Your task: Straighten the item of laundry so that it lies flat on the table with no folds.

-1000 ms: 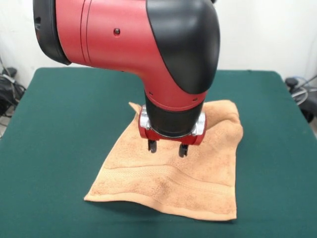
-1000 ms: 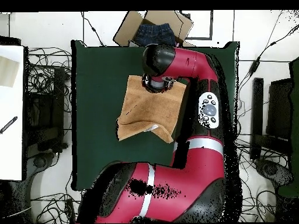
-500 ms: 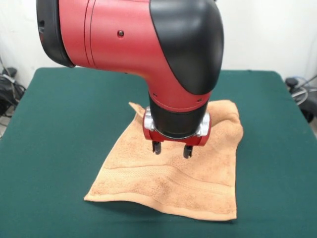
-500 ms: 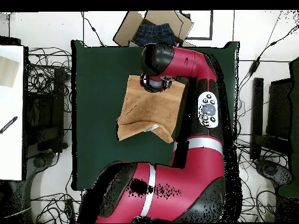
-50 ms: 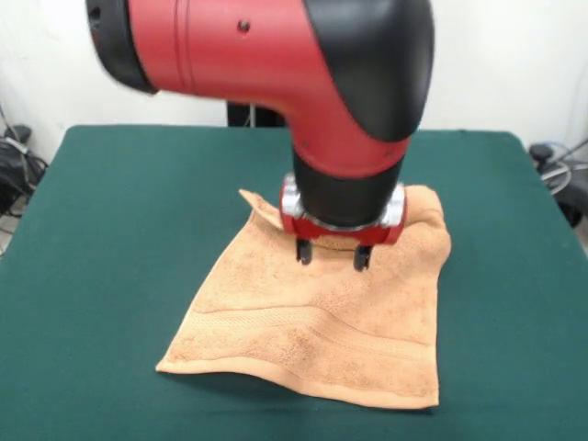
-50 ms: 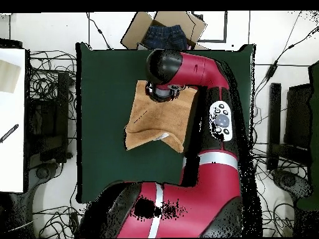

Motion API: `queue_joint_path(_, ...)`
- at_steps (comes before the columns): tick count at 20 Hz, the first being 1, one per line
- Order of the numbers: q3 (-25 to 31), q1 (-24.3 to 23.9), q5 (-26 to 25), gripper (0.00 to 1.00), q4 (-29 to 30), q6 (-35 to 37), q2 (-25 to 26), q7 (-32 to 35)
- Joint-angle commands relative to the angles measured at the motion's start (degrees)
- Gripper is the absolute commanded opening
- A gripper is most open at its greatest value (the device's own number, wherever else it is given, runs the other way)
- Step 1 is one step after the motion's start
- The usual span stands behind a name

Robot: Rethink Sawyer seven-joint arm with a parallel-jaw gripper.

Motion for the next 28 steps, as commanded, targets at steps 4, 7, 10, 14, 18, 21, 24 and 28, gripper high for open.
queue_joint_path(4, 2.01, 2.86, 3.61, 1.0, 17.88, -3.39, -10.06, 7.4)
queue_joint_path(7, 2.13, 2.53, 3.82, 1.0, 20.39, -5.99, -10.92, 6.84)
queue_joint_path(10, 2.1, 2.41, 3.48, 1.0, 21.71, -9.15, -10.7, 6.49)
queue_joint_path(14, 2.38, 2.32, 3.31, 1.0, 23.64, -13.02, -10.67, 6.72)
queue_joint_path(18, 2.29, 2.54, 3.03, 1.0, 23.91, -14.6, -10.43, 6.91)
queue_joint_path(21, 2.97, 1.95, 3.33, 1.0, 24.26, -16.21, -9.57, 6.2)
queue_joint_path(24, 3.25, 1.54, 3.2, 1.0, 24.45, -18.23, -7.47, 6.03)
queue_joint_path(28, 2.57, 2.09, 3.04, 1.0, 29.14, -23.31, -8.85, 7.89)
